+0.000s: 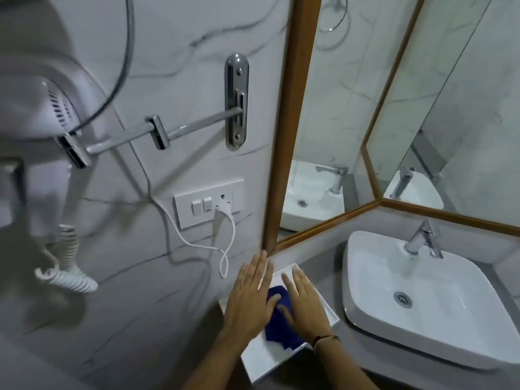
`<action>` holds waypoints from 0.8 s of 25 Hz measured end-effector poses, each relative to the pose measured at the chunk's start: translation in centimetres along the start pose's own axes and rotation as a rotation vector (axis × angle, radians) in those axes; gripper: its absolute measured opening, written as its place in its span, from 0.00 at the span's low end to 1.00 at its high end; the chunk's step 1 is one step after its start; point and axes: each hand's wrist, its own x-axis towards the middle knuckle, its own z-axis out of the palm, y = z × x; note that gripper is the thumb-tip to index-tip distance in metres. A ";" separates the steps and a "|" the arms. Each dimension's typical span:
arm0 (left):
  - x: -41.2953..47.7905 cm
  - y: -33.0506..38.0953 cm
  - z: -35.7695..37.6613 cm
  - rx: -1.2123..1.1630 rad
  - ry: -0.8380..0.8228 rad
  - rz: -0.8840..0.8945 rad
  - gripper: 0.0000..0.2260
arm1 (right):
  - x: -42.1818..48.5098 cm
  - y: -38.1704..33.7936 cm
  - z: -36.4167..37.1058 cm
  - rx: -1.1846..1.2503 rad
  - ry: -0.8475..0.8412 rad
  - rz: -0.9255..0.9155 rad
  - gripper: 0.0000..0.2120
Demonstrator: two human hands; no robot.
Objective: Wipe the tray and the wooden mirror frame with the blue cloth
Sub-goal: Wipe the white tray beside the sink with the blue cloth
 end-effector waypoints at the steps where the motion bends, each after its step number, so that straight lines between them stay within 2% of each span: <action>1: -0.6 -0.3 1.6 0.017 -0.048 -0.021 0.38 | 0.0 0.5 1.7 -0.027 -0.093 0.032 0.40; 2: -0.9 -0.5 2.5 0.034 -0.097 -0.028 0.38 | 0.1 1.4 3.5 -0.012 -0.153 0.021 0.41; 3: -1.4 -0.9 3.9 0.044 -0.068 -0.037 0.38 | 0.2 2.1 5.2 -0.012 -0.173 0.049 0.42; 4: -2.0 -1.1 4.7 0.030 -0.107 -0.042 0.37 | 0.2 2.7 6.8 0.013 -0.166 0.053 0.42; 5: -2.4 -1.0 5.7 0.042 -0.219 -0.006 0.37 | 0.2 3.2 8.3 -0.042 -0.186 0.059 0.41; 7: -3.2 -1.4 7.5 0.151 -0.179 -0.006 0.36 | 1.4 3.8 10.1 -0.086 -0.178 0.044 0.40; 10: -3.3 -2.6 10.8 0.105 -0.288 -0.064 0.39 | 4.2 5.0 12.0 0.002 -0.166 0.090 0.38; 14: -4.1 -3.2 12.5 0.107 -0.267 -0.094 0.40 | 5.1 7.2 15.4 0.095 -0.088 0.171 0.35; 15: -4.1 -3.5 12.6 0.111 -0.275 -0.100 0.40 | 5.0 7.6 15.8 0.077 -0.055 0.159 0.34; 16: -3.9 -3.7 12.6 0.102 -0.286 -0.107 0.40 | 4.9 7.6 15.6 0.049 -0.090 0.162 0.34; 19: -3.7 -3.7 11.7 0.101 -0.284 -0.117 0.44 | 2.8 6.7 15.8 -0.284 -0.099 0.035 0.34; 20: -3.5 -3.5 10.6 0.094 -0.285 -0.118 0.44 | 2.1 5.5 15.1 -0.316 -0.129 0.038 0.34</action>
